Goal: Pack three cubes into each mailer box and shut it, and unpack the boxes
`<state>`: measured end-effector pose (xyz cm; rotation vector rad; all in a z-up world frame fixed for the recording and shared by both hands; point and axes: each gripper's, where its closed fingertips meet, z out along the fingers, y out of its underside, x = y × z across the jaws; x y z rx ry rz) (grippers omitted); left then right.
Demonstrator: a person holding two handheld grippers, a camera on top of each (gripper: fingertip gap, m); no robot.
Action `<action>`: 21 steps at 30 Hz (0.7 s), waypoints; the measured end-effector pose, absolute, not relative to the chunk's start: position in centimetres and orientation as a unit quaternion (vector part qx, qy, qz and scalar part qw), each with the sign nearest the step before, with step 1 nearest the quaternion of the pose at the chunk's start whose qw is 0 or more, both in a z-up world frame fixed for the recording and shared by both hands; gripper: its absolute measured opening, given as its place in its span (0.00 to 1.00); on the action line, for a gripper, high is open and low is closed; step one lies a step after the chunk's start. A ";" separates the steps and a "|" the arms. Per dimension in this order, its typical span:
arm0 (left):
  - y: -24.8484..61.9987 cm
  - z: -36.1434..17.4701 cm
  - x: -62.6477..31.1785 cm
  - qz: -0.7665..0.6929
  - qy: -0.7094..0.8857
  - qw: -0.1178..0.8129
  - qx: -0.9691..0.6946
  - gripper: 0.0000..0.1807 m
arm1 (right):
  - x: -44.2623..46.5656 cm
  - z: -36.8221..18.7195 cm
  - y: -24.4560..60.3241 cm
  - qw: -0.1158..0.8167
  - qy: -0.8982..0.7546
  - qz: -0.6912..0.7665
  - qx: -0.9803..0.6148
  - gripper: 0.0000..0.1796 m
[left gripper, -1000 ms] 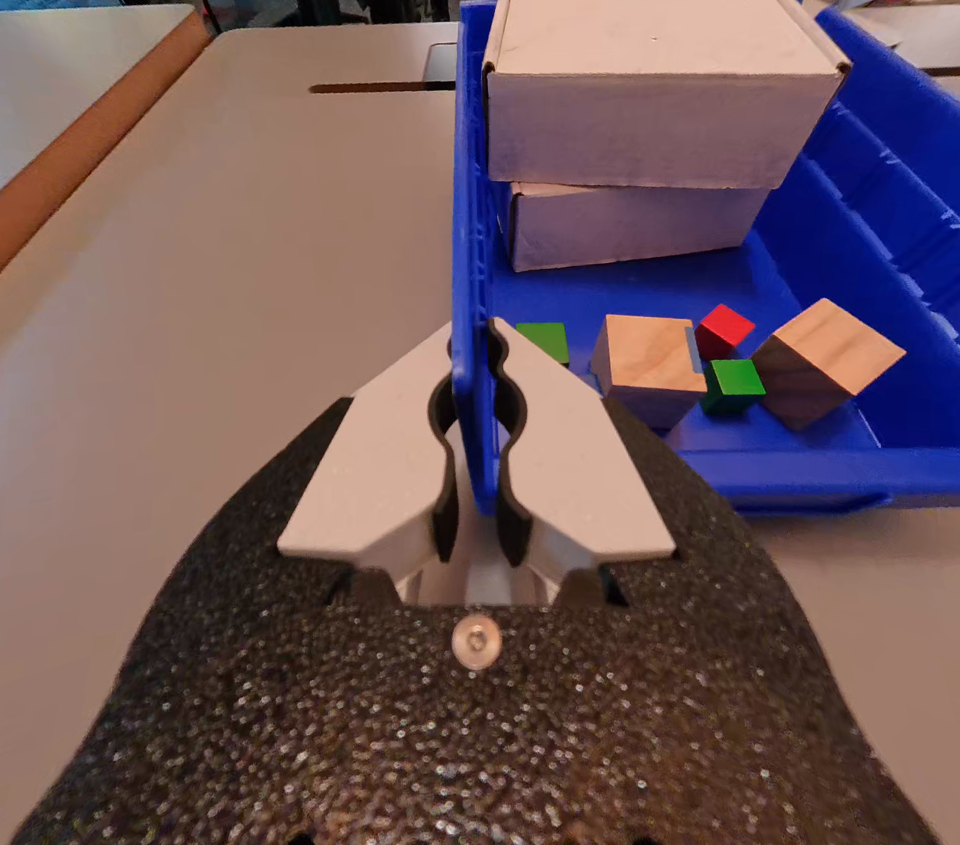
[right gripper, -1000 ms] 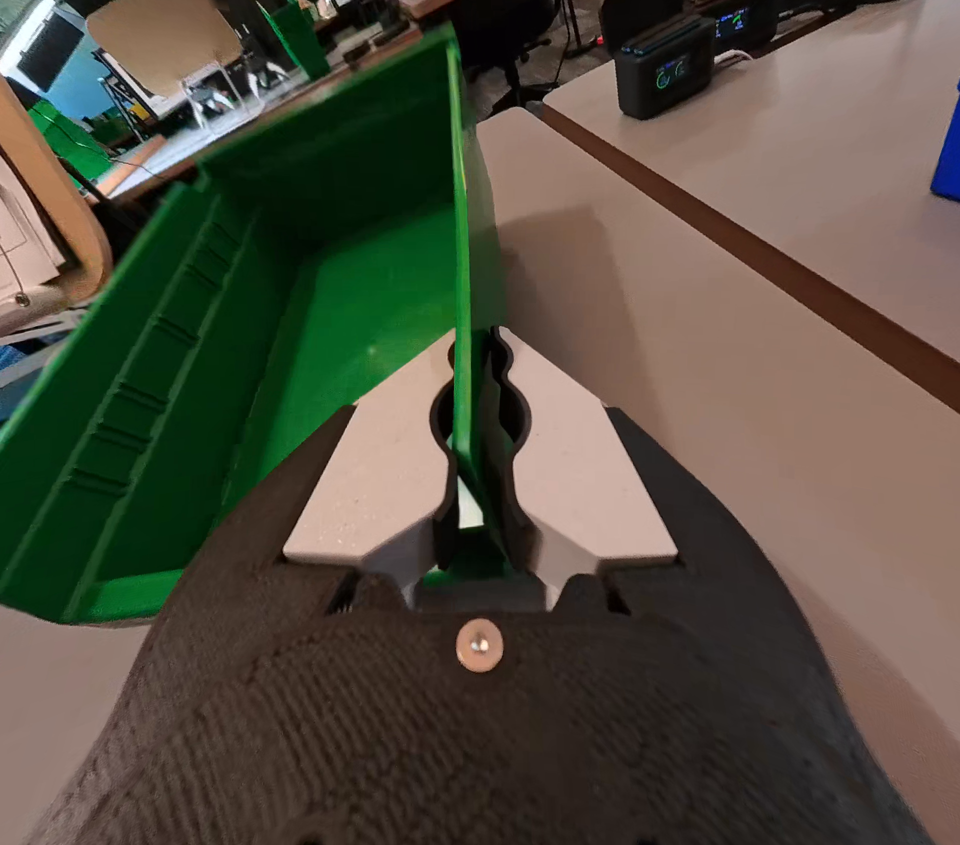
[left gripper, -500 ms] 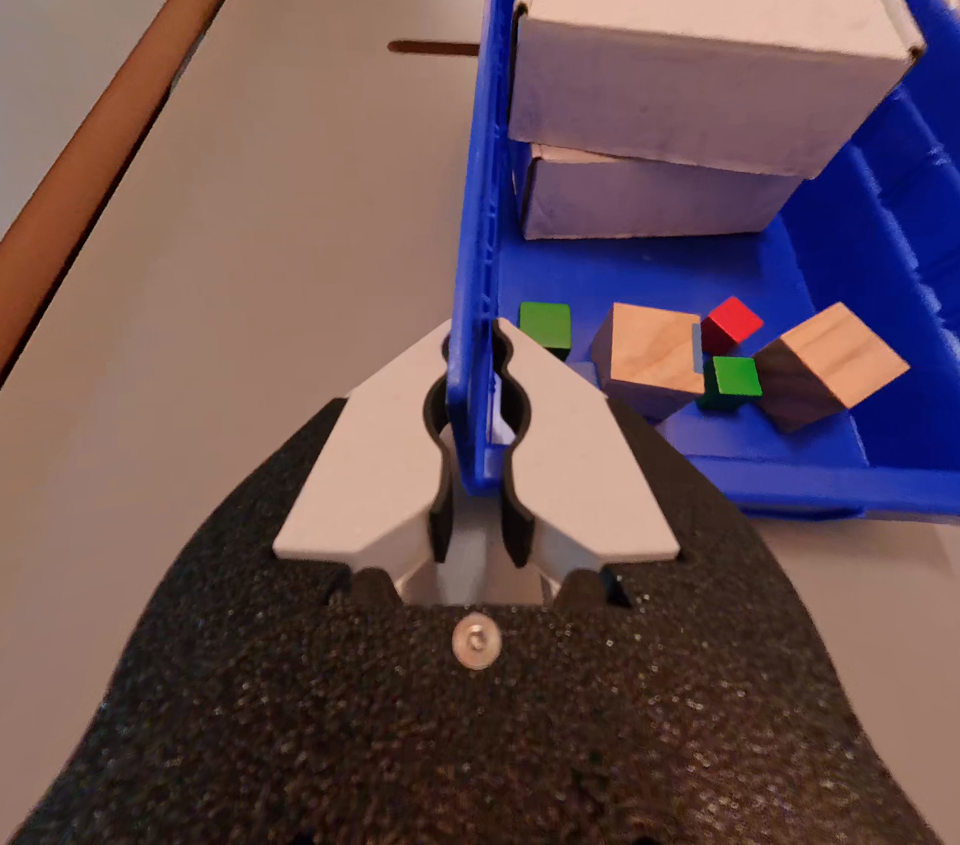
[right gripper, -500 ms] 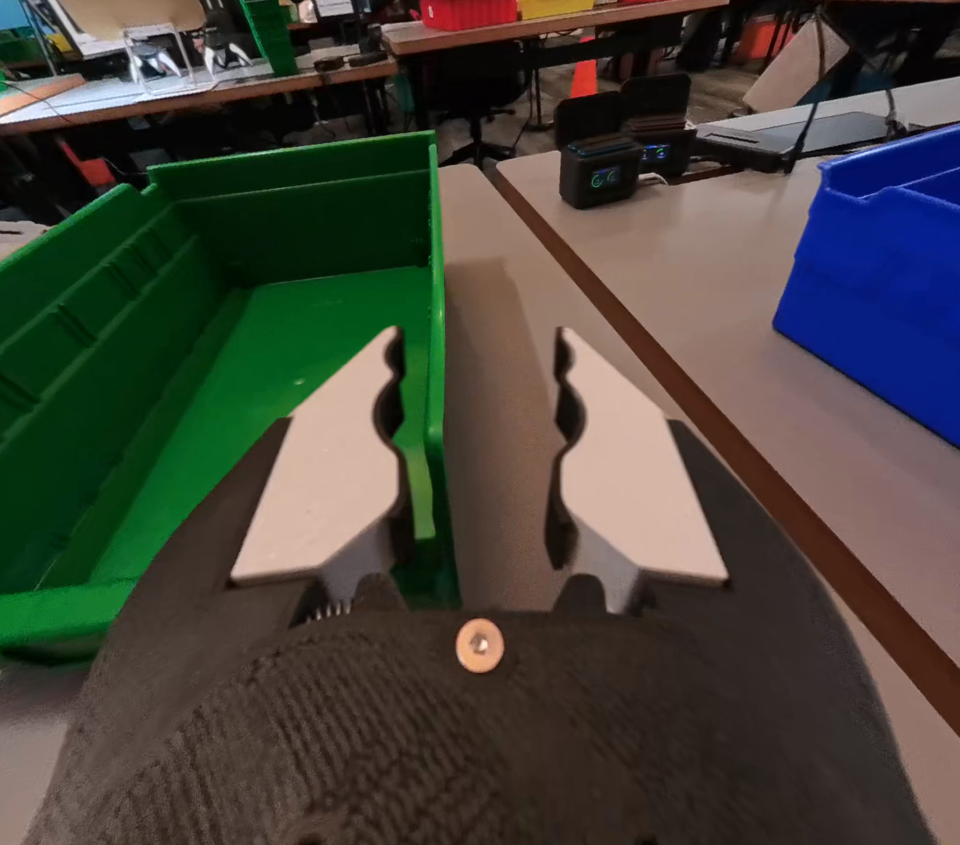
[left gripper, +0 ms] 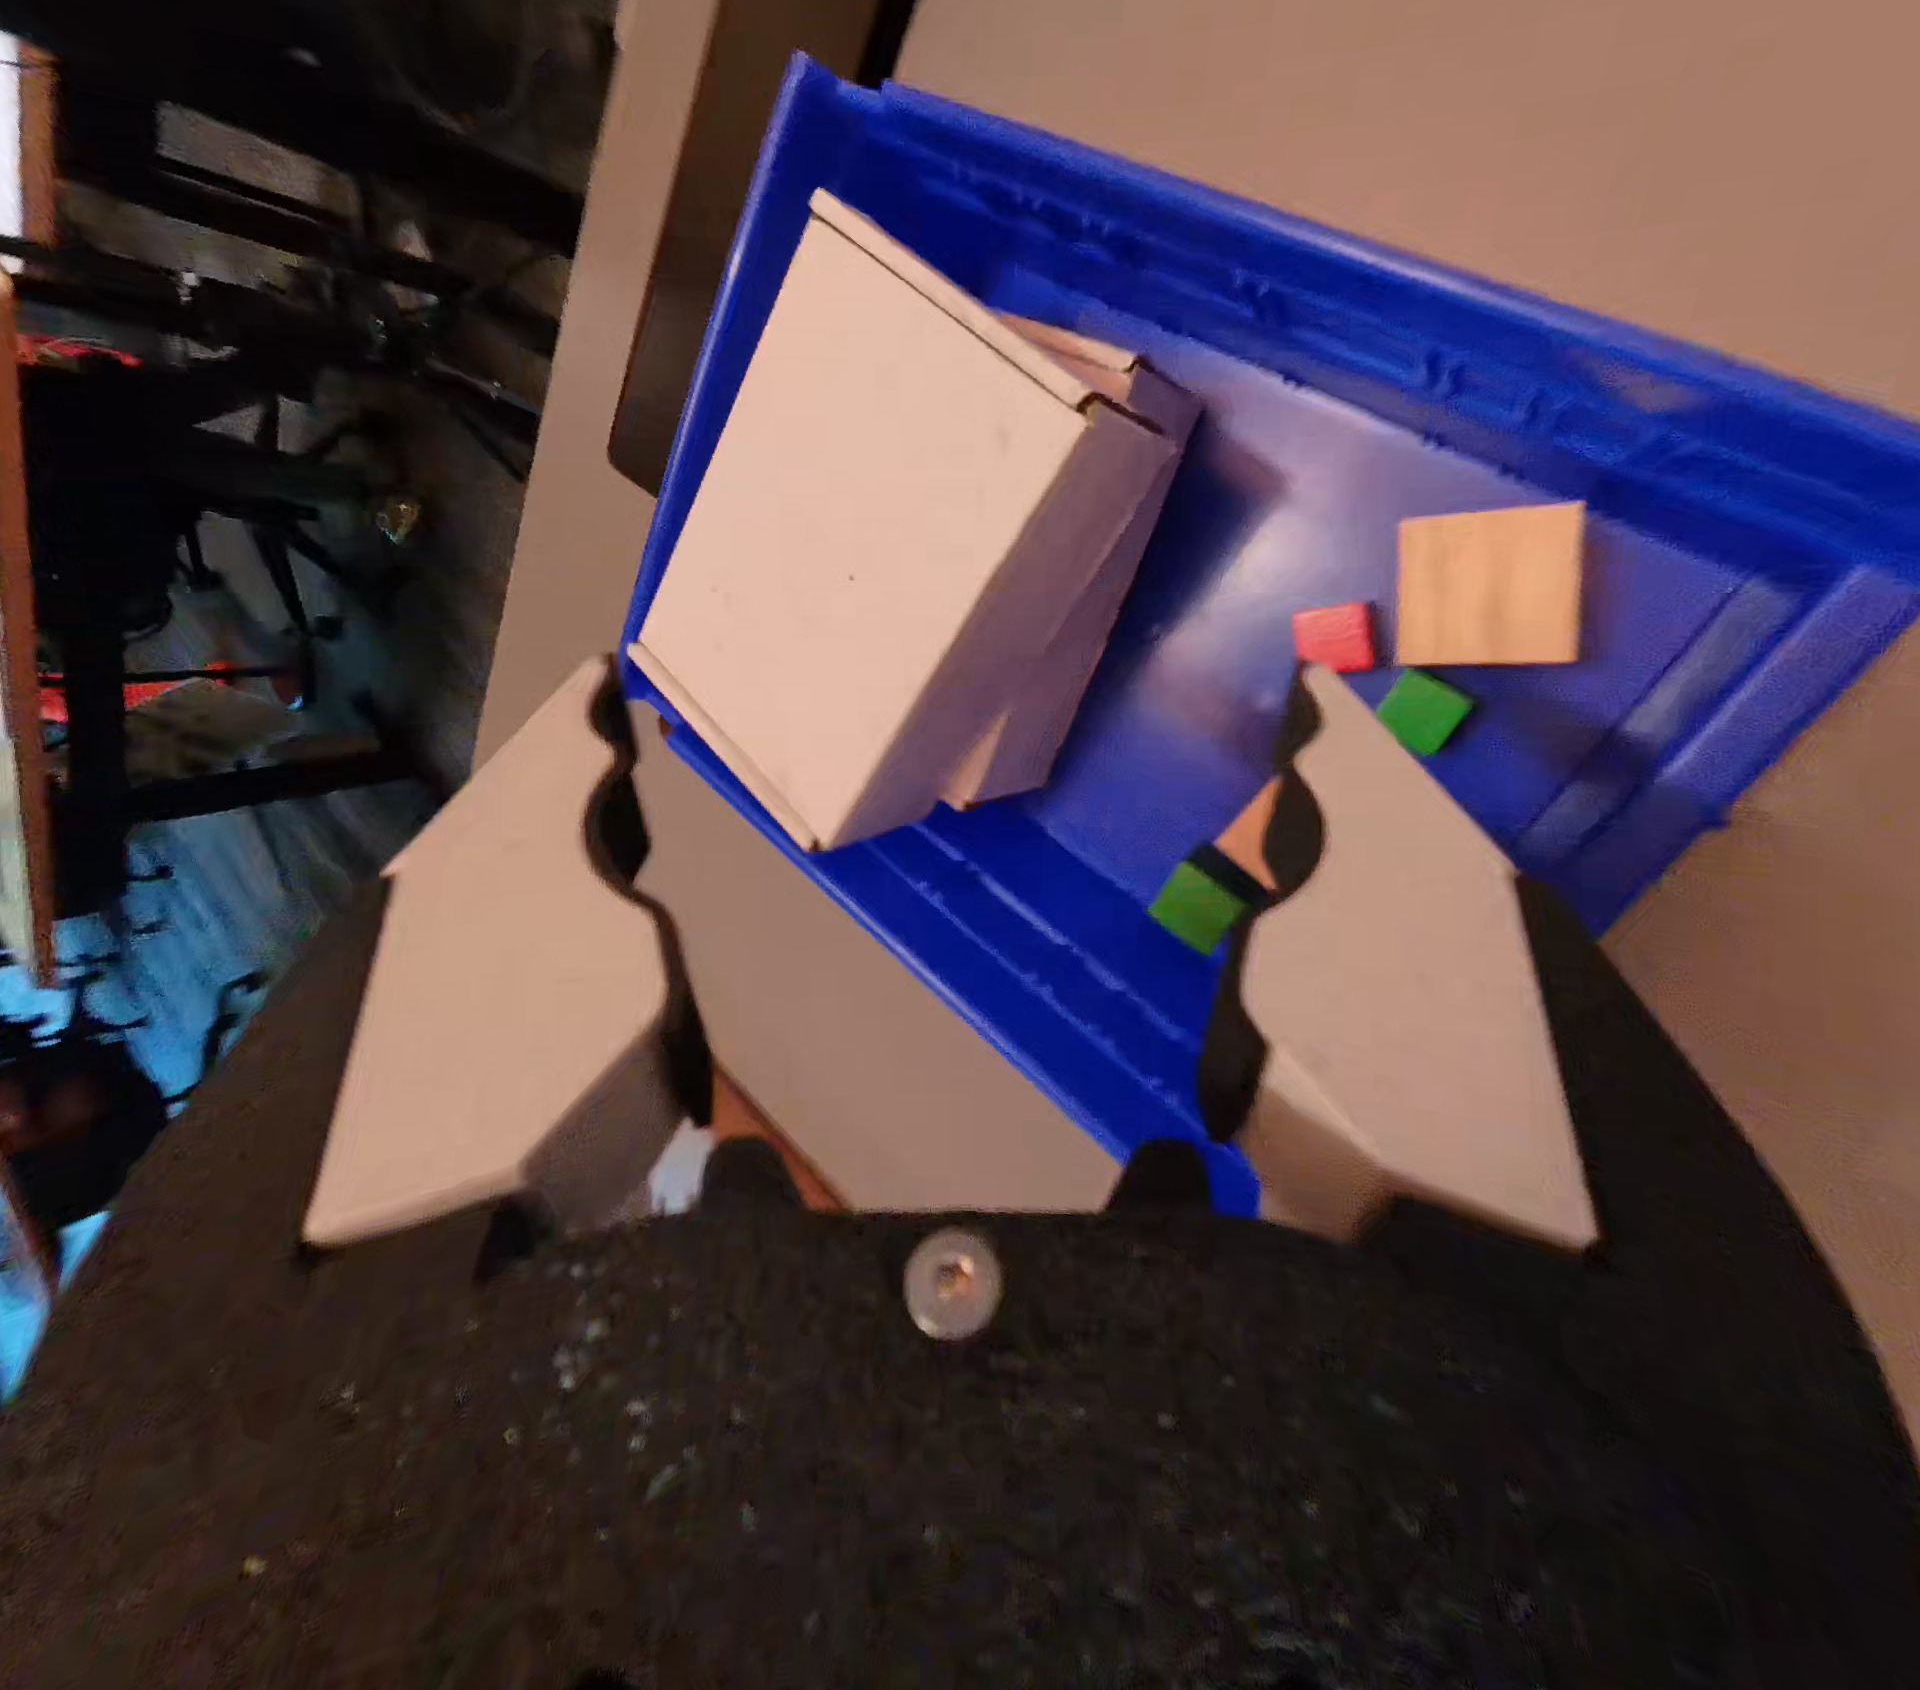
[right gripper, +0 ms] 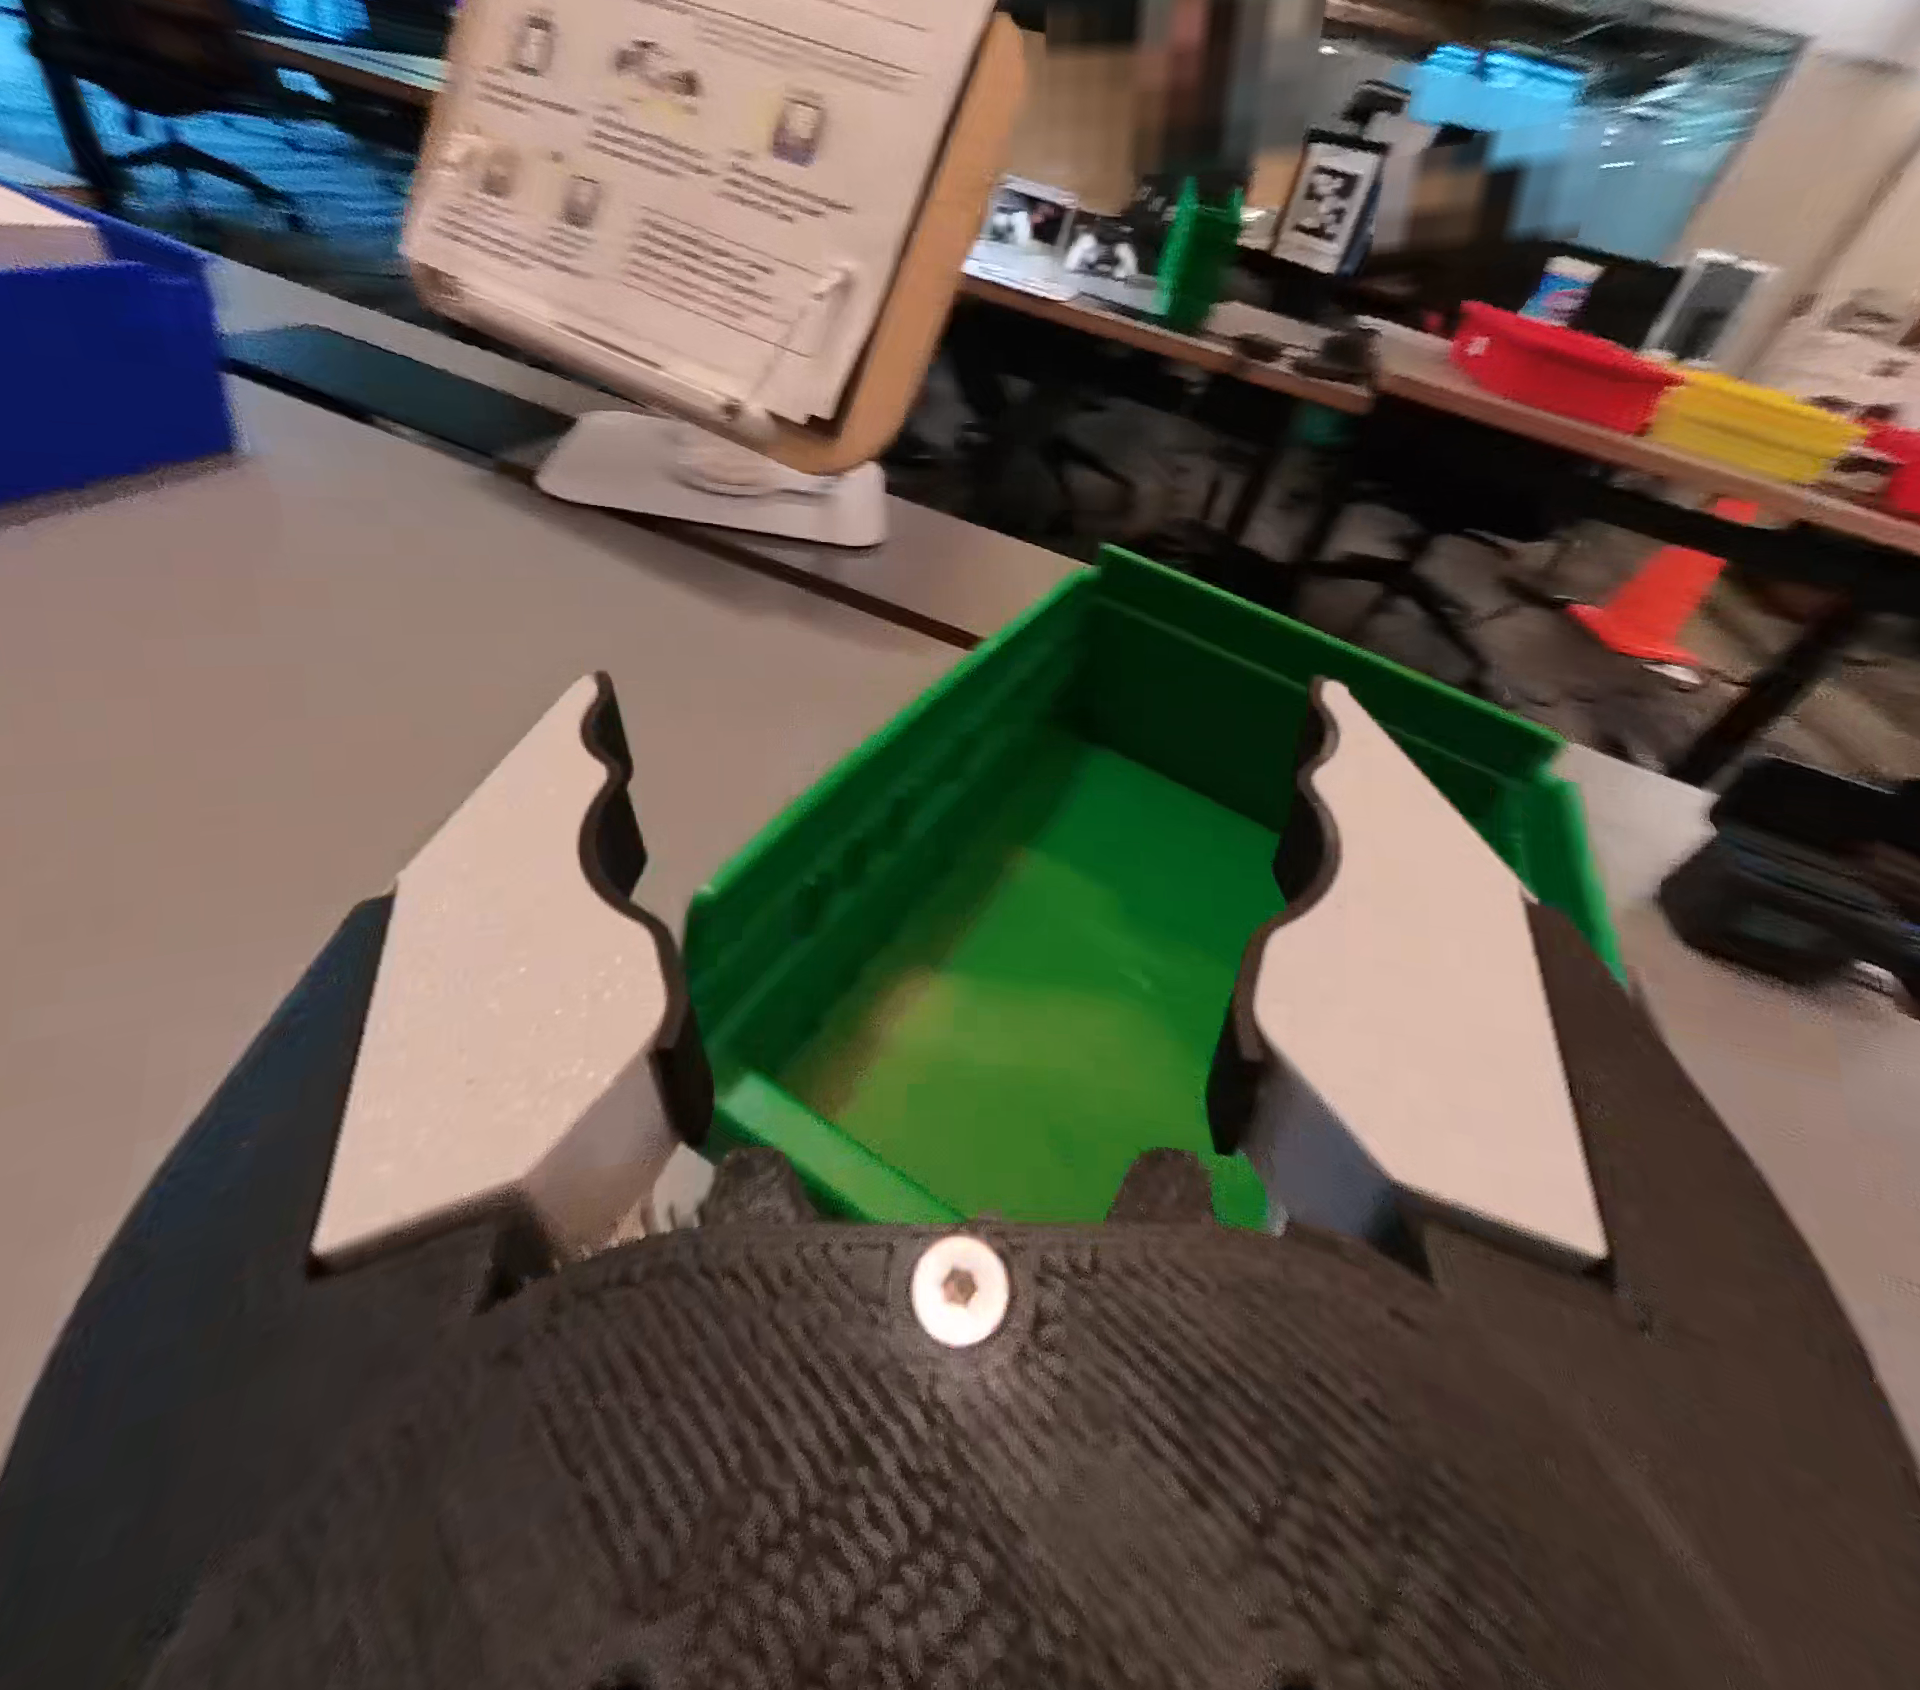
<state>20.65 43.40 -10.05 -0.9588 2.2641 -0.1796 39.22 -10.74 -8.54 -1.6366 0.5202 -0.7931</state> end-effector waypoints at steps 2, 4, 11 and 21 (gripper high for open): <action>44.1 -10.8 22.4 -0.007 0.888 0.297 -0.350 0.78 | 38.8 -8.2 -9.9 0.600 0.218 -0.328 -0.696 0.68; 44.2 -11.9 23.7 0.032 0.909 0.256 -0.327 0.81 | 38.6 -7.5 -10.0 0.610 0.214 -0.334 -0.686 0.66; 45.7 -13.7 27.1 0.091 0.937 0.178 -0.286 0.74 | 39.3 -10.2 -10.6 0.553 0.219 -0.340 -0.729 0.64; 48.9 -18.6 27.1 0.129 0.951 0.079 -0.270 0.70 | 37.7 -10.3 -8.6 0.546 0.187 -0.353 -0.736 0.54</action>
